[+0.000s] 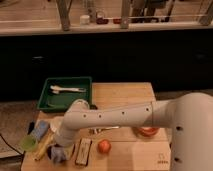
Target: Place towel in purple bowl
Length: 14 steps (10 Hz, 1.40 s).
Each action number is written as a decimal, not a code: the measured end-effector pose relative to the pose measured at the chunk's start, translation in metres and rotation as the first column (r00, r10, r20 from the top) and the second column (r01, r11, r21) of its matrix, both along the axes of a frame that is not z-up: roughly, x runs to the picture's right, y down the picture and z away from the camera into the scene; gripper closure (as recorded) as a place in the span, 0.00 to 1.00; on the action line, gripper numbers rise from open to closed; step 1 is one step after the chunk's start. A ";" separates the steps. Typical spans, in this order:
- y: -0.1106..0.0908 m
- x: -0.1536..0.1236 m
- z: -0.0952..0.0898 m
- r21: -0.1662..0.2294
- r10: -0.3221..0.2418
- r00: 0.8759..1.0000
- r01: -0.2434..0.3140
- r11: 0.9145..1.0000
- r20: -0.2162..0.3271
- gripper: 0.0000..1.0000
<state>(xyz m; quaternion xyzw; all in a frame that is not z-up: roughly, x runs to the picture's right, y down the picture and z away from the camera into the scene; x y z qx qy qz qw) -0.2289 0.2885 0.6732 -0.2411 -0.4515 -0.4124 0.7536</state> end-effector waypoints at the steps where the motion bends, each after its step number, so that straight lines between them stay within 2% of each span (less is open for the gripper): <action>1: 0.000 -0.003 0.000 -0.001 -0.004 1.000 0.004 1.000 0.005 0.20; 14: -0.012 0.015 0.005 -0.007 0.044 0.999 -0.044 0.999 -0.007 0.20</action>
